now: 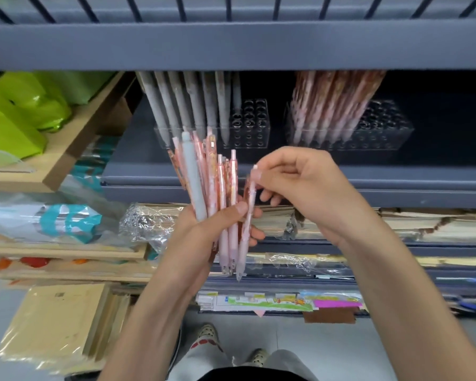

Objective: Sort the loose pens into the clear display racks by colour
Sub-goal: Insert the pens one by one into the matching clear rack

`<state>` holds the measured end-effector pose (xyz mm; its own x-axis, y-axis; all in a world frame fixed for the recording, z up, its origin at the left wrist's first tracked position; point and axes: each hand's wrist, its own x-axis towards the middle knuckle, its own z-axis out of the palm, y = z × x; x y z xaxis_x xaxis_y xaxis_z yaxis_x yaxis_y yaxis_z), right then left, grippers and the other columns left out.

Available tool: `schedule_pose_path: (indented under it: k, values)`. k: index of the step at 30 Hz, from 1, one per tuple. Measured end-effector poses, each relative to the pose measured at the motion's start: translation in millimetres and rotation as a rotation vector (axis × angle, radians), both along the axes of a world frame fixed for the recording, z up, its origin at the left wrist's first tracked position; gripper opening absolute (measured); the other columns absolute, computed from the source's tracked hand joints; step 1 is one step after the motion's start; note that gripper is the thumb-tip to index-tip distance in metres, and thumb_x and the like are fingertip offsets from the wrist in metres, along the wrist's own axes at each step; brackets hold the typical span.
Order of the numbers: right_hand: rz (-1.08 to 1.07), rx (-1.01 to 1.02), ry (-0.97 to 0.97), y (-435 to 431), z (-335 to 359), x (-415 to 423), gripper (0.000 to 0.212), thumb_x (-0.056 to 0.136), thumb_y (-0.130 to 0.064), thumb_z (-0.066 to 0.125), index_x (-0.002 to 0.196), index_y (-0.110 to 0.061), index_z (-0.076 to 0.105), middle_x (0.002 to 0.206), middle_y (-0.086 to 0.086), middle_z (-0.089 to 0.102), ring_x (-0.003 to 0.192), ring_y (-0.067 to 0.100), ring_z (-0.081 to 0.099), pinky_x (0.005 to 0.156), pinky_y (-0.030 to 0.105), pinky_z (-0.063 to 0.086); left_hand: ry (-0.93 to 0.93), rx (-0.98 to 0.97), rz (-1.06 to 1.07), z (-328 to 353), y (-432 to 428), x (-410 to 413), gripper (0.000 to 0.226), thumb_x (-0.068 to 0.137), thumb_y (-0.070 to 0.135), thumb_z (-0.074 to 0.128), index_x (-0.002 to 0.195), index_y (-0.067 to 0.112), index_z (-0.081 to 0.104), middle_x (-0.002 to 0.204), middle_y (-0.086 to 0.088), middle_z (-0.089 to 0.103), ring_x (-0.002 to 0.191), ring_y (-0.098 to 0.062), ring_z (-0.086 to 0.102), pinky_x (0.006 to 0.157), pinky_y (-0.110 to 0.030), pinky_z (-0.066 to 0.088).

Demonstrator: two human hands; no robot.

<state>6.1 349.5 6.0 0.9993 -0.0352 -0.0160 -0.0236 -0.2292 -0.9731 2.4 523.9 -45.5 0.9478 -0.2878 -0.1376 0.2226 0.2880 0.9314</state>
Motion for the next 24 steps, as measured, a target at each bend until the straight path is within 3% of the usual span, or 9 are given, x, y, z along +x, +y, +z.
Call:
schedule_pose_path:
  k: [7, 10, 14, 20, 24]
  values:
    - [-0.29, 0.296, -0.15, -22.3, -1.4, -20.1, 0.008, 0.093, -0.007, 0.06, 0.095, -0.006, 0.067, 0.076, 0.01, 0.071, 0.065, 0.02, 0.065, 0.062, 0.027, 0.053, -0.024, 0.042, -0.092, -6.9, -16.2, -10.9, 0.007, 0.079, 0.017, 0.074, 0.085, 0.015, 0.076, 0.089, -0.016, 0.075, 0.053, -0.022, 0.062, 0.052, -0.03, 0.053]
    - [-0.244, 0.195, -0.075, -24.0, -8.2, -32.3, 0.006, 0.089, -0.014, 0.068, 0.094, -0.01, 0.069, 0.073, 0.006, 0.072, 0.063, 0.016, 0.066, 0.06, 0.025, 0.054, -0.039, 0.05, -0.097, -6.6, -26.3, -14.8, 0.007, 0.079, 0.017, 0.074, 0.083, 0.021, 0.078, 0.087, -0.015, 0.075, 0.051, -0.019, 0.058, 0.05, -0.028, 0.05]
    - [-0.174, 0.071, -0.003, -35.2, -12.3, -44.3, 0.008, 0.085, -0.012, 0.073, 0.091, -0.008, 0.07, 0.073, 0.011, 0.071, 0.061, 0.016, 0.067, 0.06, 0.026, 0.056, -0.05, 0.054, -0.09, -7.0, -38.4, -17.0, 0.007, 0.078, 0.016, 0.075, 0.084, 0.016, 0.077, 0.087, -0.017, 0.074, 0.05, -0.021, 0.056, 0.049, -0.028, 0.049]
    - [-0.513, 0.296, -0.34, -91.2, 7.2, -40.3, 0.01, 0.097, -0.008, 0.055, 0.105, -0.005, 0.058, 0.084, 0.007, 0.072, 0.081, 0.025, 0.073, 0.074, 0.027, 0.058, 0.007, 0.021, -0.095, -3.9, -50.1, -21.6, 0.03, 0.077, 0.017, 0.076, 0.103, 0.005, 0.066, 0.076, -0.006, 0.069, 0.047, -0.017, 0.05, 0.046, -0.024, 0.046]
    - [-0.723, 0.395, -0.553, -120.1, 13.2, -19.9, 0.025, 0.088, 0.006, 0.04, 0.104, -0.009, 0.051, 0.091, 0.008, 0.069, 0.088, 0.028, 0.072, 0.082, 0.035, 0.058, 0.029, -0.002, -0.049, -0.8, -55.0, -20.6, 0.034, 0.08, 0.016, 0.076, 0.108, 0.001, 0.064, 0.073, -0.005, 0.059, 0.045, -0.017, 0.045, 0.043, -0.025, 0.043]
